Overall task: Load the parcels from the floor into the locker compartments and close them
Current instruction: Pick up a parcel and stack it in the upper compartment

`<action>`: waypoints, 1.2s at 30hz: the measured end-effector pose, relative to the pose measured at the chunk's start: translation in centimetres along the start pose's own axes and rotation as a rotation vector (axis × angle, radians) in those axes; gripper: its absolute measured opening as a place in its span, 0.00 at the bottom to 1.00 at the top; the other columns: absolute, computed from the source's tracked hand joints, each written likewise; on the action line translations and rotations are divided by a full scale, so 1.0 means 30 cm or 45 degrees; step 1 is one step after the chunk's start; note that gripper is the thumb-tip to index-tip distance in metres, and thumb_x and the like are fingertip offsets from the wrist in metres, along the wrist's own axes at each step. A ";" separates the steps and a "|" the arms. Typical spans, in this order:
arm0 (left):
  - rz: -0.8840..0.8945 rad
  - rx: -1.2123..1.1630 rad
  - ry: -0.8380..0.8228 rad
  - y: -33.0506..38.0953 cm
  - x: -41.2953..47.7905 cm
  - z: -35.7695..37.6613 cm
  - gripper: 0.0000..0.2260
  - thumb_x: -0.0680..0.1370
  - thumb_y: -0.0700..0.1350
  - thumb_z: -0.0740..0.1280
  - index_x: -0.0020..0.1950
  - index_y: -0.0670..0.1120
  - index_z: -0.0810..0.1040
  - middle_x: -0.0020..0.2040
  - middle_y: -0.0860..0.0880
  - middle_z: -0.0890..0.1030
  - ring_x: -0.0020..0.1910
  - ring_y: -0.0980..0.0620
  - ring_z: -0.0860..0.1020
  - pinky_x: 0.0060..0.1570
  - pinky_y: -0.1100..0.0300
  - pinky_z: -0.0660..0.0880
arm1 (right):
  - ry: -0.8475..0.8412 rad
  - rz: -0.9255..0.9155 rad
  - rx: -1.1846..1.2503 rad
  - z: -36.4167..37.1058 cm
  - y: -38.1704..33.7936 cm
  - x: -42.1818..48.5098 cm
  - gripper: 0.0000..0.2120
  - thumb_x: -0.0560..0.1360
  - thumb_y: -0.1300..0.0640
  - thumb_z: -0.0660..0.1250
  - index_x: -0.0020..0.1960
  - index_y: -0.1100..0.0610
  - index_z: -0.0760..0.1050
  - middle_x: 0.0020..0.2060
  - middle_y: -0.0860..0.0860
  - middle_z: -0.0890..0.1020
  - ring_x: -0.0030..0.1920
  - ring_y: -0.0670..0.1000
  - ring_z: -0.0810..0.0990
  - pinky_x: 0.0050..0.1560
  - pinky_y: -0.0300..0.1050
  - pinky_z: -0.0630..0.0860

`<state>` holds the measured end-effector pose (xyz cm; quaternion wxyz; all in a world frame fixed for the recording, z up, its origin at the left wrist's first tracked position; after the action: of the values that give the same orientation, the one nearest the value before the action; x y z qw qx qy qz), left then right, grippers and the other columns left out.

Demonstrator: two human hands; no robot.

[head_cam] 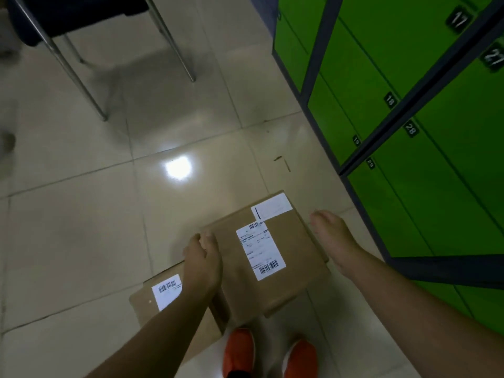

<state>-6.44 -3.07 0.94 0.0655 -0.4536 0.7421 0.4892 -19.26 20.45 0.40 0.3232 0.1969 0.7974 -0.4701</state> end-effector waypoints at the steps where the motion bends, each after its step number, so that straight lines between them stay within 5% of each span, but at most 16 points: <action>1: -0.050 -0.028 -0.013 -0.041 0.016 0.023 0.20 0.87 0.58 0.51 0.64 0.46 0.74 0.59 0.46 0.80 0.59 0.44 0.80 0.56 0.47 0.78 | 0.013 -0.004 -0.039 0.018 0.032 0.030 0.09 0.86 0.51 0.55 0.61 0.49 0.72 0.46 0.47 0.77 0.48 0.48 0.78 0.50 0.45 0.76; 4: -0.268 -0.061 -0.085 -0.140 0.027 0.092 0.28 0.87 0.59 0.51 0.81 0.43 0.60 0.77 0.41 0.69 0.74 0.39 0.71 0.70 0.43 0.70 | 0.029 0.011 -0.083 0.055 0.110 0.088 0.17 0.85 0.48 0.54 0.68 0.54 0.74 0.53 0.52 0.80 0.55 0.56 0.80 0.63 0.57 0.77; 9: -0.390 -0.243 -0.267 -0.219 0.024 0.171 0.33 0.83 0.64 0.57 0.83 0.50 0.51 0.73 0.44 0.72 0.70 0.39 0.75 0.68 0.42 0.72 | -0.103 0.078 -0.145 0.083 0.184 0.116 0.15 0.86 0.44 0.53 0.56 0.48 0.76 0.50 0.53 0.83 0.52 0.55 0.82 0.59 0.53 0.79; 12: -0.409 -0.384 -0.254 -0.217 0.042 0.178 0.36 0.82 0.65 0.60 0.84 0.55 0.48 0.74 0.46 0.72 0.70 0.41 0.74 0.68 0.43 0.71 | -0.164 0.038 -0.112 0.073 0.179 0.121 0.14 0.84 0.44 0.59 0.61 0.48 0.79 0.51 0.50 0.85 0.51 0.53 0.84 0.52 0.50 0.81; 16: -0.265 -0.418 -0.268 -0.158 0.055 0.118 0.35 0.78 0.70 0.63 0.82 0.65 0.53 0.73 0.48 0.75 0.66 0.44 0.78 0.67 0.36 0.74 | -0.168 -0.049 -0.039 0.032 0.124 0.085 0.12 0.82 0.43 0.65 0.58 0.46 0.82 0.51 0.47 0.88 0.51 0.52 0.87 0.58 0.56 0.83; 21: 0.002 -0.455 -0.240 0.077 0.009 -0.069 0.23 0.80 0.66 0.62 0.75 0.68 0.65 0.62 0.57 0.83 0.55 0.52 0.85 0.54 0.47 0.82 | -0.069 -0.226 0.251 -0.068 -0.079 -0.058 0.15 0.75 0.42 0.73 0.58 0.48 0.82 0.49 0.47 0.87 0.48 0.49 0.87 0.45 0.46 0.83; 28: 0.337 -0.528 -0.200 0.561 -0.236 -0.363 0.22 0.83 0.61 0.61 0.77 0.64 0.64 0.60 0.56 0.84 0.51 0.56 0.86 0.36 0.63 0.82 | -0.019 -0.425 0.460 -0.257 -0.510 -0.418 0.20 0.72 0.39 0.75 0.58 0.48 0.77 0.54 0.54 0.85 0.51 0.58 0.86 0.52 0.62 0.84; 31: 0.475 -0.532 -0.218 0.778 -0.348 -0.485 0.23 0.83 0.61 0.61 0.77 0.64 0.63 0.61 0.57 0.83 0.52 0.57 0.86 0.37 0.64 0.82 | 0.028 -0.564 0.506 -0.362 -0.692 -0.603 0.17 0.79 0.45 0.69 0.64 0.51 0.73 0.57 0.54 0.83 0.53 0.56 0.85 0.51 0.57 0.83; 36: 0.612 -0.565 -0.294 1.075 -0.565 -0.673 0.23 0.83 0.63 0.61 0.78 0.69 0.61 0.63 0.56 0.82 0.54 0.52 0.85 0.48 0.51 0.83 | 0.134 -0.748 0.525 -0.537 -0.917 -0.929 0.15 0.82 0.47 0.65 0.67 0.49 0.75 0.56 0.49 0.86 0.53 0.52 0.86 0.47 0.50 0.82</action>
<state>-13.39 -5.05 41.96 -0.0680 -0.2107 0.6910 0.6881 -21.70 21.08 42.67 0.0865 0.0444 0.7238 -0.6831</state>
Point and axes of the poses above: each hand's wrist, its own x-axis towards the middle knuckle, its own z-axis out of the palm, y = z × x, the point moved 3 cm from there along x, towards the middle knuckle
